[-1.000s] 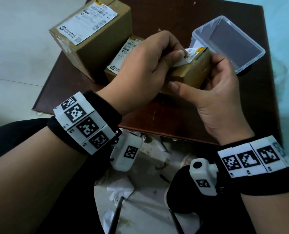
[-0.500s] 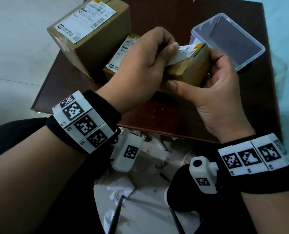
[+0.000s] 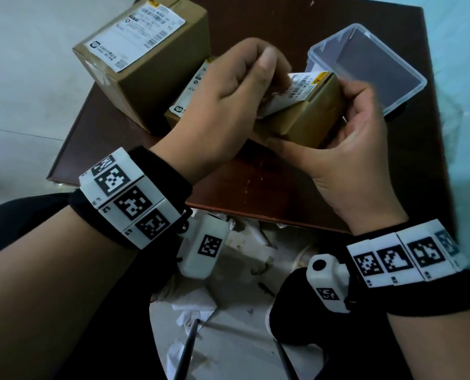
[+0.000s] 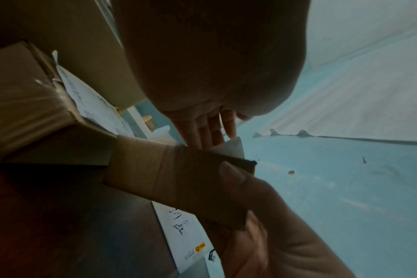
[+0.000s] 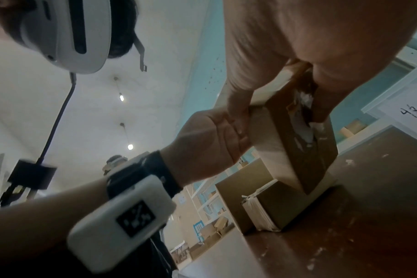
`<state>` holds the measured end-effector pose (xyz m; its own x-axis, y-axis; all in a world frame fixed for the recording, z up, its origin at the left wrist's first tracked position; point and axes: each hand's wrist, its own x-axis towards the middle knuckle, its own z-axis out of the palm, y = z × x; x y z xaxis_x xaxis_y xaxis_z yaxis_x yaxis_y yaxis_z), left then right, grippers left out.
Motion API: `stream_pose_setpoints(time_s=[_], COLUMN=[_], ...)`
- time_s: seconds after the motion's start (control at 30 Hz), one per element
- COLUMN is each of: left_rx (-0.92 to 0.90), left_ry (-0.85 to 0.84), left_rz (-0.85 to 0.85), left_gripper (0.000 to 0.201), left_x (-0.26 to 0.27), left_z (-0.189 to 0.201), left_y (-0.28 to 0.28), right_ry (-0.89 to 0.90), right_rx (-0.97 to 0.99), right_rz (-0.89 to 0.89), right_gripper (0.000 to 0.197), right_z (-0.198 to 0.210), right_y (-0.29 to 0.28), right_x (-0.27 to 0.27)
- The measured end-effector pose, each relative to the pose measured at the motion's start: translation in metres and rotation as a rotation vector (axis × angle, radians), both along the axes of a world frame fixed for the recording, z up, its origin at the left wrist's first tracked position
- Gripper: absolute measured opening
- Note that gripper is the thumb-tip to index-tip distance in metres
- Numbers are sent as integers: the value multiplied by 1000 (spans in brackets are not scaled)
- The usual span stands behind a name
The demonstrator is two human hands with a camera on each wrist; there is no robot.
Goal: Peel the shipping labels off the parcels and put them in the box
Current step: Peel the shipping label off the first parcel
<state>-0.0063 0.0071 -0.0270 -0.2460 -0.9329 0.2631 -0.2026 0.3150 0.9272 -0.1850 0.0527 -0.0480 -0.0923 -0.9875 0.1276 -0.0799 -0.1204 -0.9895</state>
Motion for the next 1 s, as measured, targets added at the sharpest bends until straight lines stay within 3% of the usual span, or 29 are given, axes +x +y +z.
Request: stream_pose_setpoints(time_s=[0.07,0.17,0.57,1.0], left_rx=[-13,-121,-195,-138], left_ry=[8,-134,-141,-130], left_rz=[-8,-37,-77,-90], left_gripper=[29,51,21,7], left_x=[1,4,7,7], left_z=[5,2,-5,-5], left_y=[0,-1,-11,-7], right_ry=[38,97,142,154], right_rx=[-28,-65,-104,-95], right_rz=[9,18,7,11], right_gripper=[88,87,90,89], right_z=[-2,-4,-11,-12], right_y=[0,1,1,0], right_x=[-1,-2,-3,-4])
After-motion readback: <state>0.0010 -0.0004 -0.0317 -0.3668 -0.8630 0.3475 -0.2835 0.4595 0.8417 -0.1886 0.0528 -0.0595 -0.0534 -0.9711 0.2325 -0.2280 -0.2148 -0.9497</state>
